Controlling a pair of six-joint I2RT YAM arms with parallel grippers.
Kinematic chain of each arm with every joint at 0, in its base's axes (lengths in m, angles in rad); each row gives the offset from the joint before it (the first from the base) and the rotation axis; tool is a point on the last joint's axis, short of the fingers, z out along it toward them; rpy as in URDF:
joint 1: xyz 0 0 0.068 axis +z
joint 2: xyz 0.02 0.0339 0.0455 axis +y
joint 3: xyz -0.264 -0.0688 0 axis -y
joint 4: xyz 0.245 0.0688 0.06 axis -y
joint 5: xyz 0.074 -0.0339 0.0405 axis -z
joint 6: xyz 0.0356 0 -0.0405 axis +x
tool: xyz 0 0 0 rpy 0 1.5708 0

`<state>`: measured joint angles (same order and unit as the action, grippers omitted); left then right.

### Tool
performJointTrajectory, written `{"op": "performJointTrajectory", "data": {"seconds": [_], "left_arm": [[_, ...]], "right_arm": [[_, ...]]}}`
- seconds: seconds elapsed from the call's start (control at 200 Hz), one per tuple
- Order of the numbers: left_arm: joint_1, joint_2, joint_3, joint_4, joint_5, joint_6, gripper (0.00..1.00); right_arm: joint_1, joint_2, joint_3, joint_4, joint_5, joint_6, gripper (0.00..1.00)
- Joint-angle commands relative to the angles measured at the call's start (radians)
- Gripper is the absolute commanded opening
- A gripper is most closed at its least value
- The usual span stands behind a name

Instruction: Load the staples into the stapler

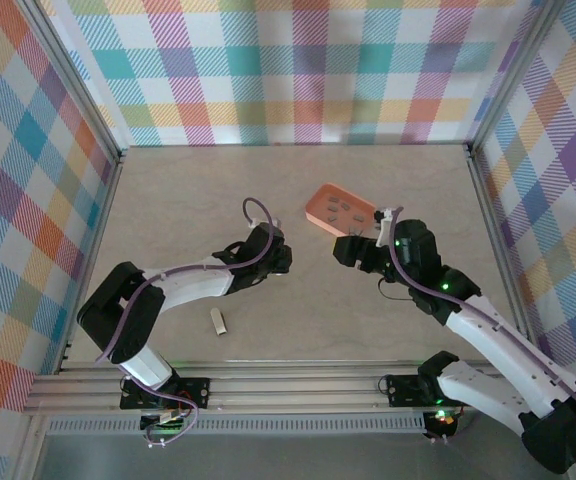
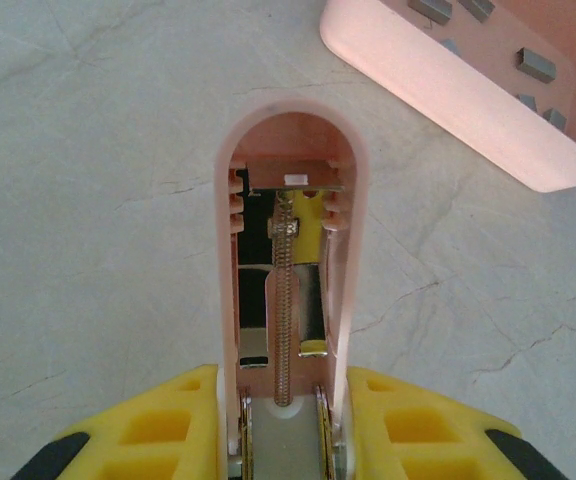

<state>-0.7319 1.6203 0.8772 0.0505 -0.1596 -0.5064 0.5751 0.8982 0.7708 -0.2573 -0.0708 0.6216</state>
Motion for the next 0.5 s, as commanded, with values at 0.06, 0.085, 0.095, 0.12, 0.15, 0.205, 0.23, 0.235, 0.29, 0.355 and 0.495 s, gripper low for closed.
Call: {"op": "performJointTrajectory", "data": {"seconds": [0.06,0.085,0.095,0.12,0.15,0.205,0.23,0.235,0.29,0.355,0.495], "left_arm": [[-0.009,0.036,-0.005,0.049,-0.02,-0.033,0.17],[-0.008,0.04,-0.004,0.053,-0.019,-0.034,0.18],[-0.008,0.042,-0.004,0.055,-0.018,-0.035,0.18],[-0.009,0.046,-0.005,0.057,-0.016,-0.04,0.18],[-0.009,0.05,-0.005,0.059,-0.013,-0.043,0.18],[-0.01,0.056,-0.004,0.06,-0.007,-0.048,0.18],[-0.011,0.058,-0.004,0.061,-0.006,-0.051,0.18],[-0.011,0.059,-0.004,0.061,-0.006,-0.052,0.18],[-0.014,0.06,-0.007,0.063,-0.008,-0.058,0.19],[-0.015,0.061,-0.016,0.07,-0.01,-0.068,0.19],[-0.016,0.067,-0.027,0.078,-0.006,-0.081,0.21]], "right_arm": [[-0.006,-0.012,-0.005,-0.005,-0.008,0.0,0.73],[-0.006,-0.012,-0.003,-0.006,-0.009,-0.001,0.74],[-0.006,-0.013,-0.003,-0.007,-0.009,-0.001,0.74],[-0.006,-0.013,-0.003,-0.008,-0.01,-0.001,0.74],[-0.006,-0.013,-0.004,-0.006,-0.01,-0.002,0.74],[-0.006,-0.012,-0.002,-0.008,-0.009,-0.002,0.74],[-0.005,-0.014,-0.002,-0.007,-0.01,-0.002,0.74],[-0.006,-0.013,-0.002,-0.007,-0.009,-0.002,0.74],[-0.006,-0.012,-0.004,-0.006,-0.009,-0.002,0.74],[-0.006,-0.011,-0.003,-0.004,-0.013,-0.002,0.74],[-0.005,-0.01,-0.003,0.0,-0.021,-0.001,0.74]]}}
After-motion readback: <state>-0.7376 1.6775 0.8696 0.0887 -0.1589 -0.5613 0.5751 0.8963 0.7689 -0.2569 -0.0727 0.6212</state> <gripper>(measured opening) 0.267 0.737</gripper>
